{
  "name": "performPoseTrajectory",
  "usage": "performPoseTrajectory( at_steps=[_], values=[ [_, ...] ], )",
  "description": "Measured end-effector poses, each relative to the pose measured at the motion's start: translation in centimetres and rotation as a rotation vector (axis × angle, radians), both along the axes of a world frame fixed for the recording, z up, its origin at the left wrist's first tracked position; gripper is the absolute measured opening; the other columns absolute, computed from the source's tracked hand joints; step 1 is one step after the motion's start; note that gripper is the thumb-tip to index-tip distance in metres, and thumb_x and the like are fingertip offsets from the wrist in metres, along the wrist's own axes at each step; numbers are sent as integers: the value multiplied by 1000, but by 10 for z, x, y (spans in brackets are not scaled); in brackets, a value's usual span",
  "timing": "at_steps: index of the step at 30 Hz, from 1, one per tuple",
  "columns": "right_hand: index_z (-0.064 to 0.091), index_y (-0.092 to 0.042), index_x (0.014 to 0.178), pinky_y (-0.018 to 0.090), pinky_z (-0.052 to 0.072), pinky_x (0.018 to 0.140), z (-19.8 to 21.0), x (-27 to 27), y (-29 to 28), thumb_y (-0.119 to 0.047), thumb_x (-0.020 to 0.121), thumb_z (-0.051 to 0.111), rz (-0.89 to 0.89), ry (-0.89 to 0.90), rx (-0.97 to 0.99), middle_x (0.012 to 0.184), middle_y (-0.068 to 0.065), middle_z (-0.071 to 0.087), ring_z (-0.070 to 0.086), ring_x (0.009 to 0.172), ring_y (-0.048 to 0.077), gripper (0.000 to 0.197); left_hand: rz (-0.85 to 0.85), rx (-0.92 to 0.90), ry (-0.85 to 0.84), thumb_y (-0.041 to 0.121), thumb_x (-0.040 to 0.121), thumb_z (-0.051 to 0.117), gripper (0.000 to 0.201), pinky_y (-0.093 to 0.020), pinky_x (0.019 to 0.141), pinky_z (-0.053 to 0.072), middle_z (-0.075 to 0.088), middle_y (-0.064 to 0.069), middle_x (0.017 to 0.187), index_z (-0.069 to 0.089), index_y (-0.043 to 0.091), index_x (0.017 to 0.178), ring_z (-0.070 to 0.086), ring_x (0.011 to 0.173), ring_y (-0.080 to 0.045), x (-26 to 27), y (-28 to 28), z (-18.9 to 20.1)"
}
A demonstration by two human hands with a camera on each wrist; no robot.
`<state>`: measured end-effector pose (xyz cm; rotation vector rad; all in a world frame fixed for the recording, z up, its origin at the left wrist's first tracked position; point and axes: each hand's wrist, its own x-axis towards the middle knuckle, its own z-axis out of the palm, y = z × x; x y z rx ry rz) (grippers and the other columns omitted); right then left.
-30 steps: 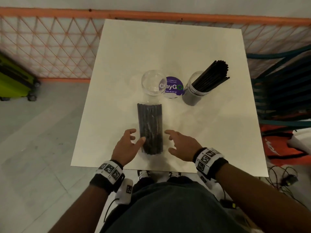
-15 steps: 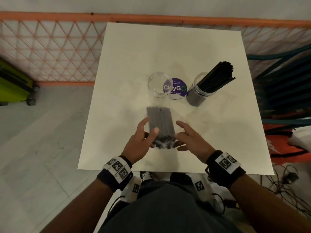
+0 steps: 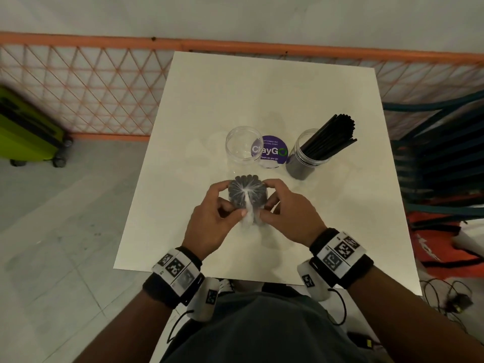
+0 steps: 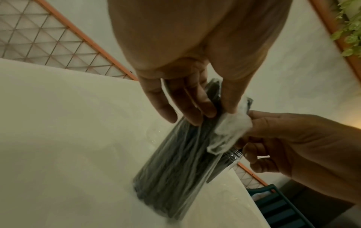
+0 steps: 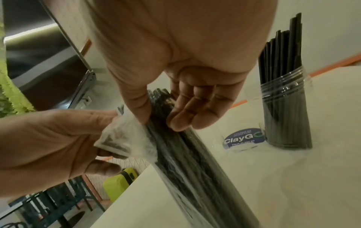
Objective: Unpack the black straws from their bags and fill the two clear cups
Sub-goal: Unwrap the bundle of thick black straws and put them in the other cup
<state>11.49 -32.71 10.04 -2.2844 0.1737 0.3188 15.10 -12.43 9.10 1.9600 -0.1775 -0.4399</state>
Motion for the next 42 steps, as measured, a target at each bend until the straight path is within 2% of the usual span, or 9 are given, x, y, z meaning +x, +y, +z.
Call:
performPoseTrajectory(
  at_steps=[6, 10, 13, 17, 21, 24, 29, 35, 42],
  values=[
    [44, -31, 121, 27, 46, 70, -14, 8, -1, -49, 68, 79, -52, -49, 4, 111, -12, 52, 54, 83, -1, 67, 24, 221, -216, 44, 78, 79, 65, -31, 70, 56, 63, 13, 96, 39, 42, 129, 67, 79, 0, -7, 1, 14],
    [34, -25, 131, 39, 54, 80, -24, 15, 10, -50, 68, 78, -42, -19, 15, 118, -3, 63, 63, 98, 18, 81, 6, 65, -53, 48, 72, 83, 71, -29, 69, 59, 64, 11, 99, 36, 37, 124, 71, 79, -1, -15, -5, 21],
    [35, -27, 129, 44, 54, 81, -29, 17, 20, -57, 68, 70, -49, -45, -9, 113, -2, 65, 63, 98, 21, 77, 3, 115, -75, 36, 74, 84, 61, -25, 61, 53, 63, 11, 97, 34, 32, 110, 70, 67, -1, -20, -13, 12],
    [43, -21, 126, 35, 52, 80, -28, 17, 19, -51, 68, 79, -84, -61, 37, 112, -2, 67, 63, 95, 19, 74, 61, 145, -106, 13, 80, 71, 28, -24, 60, 43, 59, 10, 76, 48, 25, 90, 54, 55, -3, -13, -12, 9],
    [46, -21, 122, 39, 54, 81, -29, 16, 12, -37, 71, 83, -87, -39, 60, 112, -1, 66, 64, 94, 21, 65, -25, 160, -151, 32, 79, 60, 4, -27, 61, 42, 61, 6, 67, 61, 28, 78, 52, 58, -6, -3, 3, 29],
    [50, -26, 120, 41, 54, 88, -28, 11, 4, -32, 71, 84, -48, -23, 132, 116, -7, 63, 62, 100, 15, 60, -56, -87, -87, 35, 82, 49, 18, -40, 60, 50, 64, -5, 70, 59, 21, 76, 60, 61, -26, 10, 12, 61],
    [51, -34, 125, 24, 47, 93, -11, -1, -28, -35, 77, 81, -140, -114, 177, 122, -20, 58, 58, 110, 4, 57, -204, -196, -156, 16, 87, 44, 13, -26, 57, 45, 59, 0, 59, 57, 14, 81, 52, 56, -16, 29, 14, 117],
    [58, -35, 112, 38, 53, 93, 0, -12, -40, -30, 88, 70, -182, -82, 227, 111, -20, 65, 61, 99, -3, 27, -240, -169, -217, 6, 88, 46, 21, -31, 55, 40, 60, 5, 64, 63, 17, 83, 49, 52, -27, 42, 5, 129],
    [35, -34, 145, 26, 37, 106, 12, -5, -1, -51, 70, 82, 57, -120, 256, 147, -15, 43, 44, 130, 6, 90, -242, -106, -211, 11, 88, 49, 19, -27, 57, 43, 66, 6, 75, 65, 20, 84, 51, 57, -12, 43, -1, 124]
  ],
)
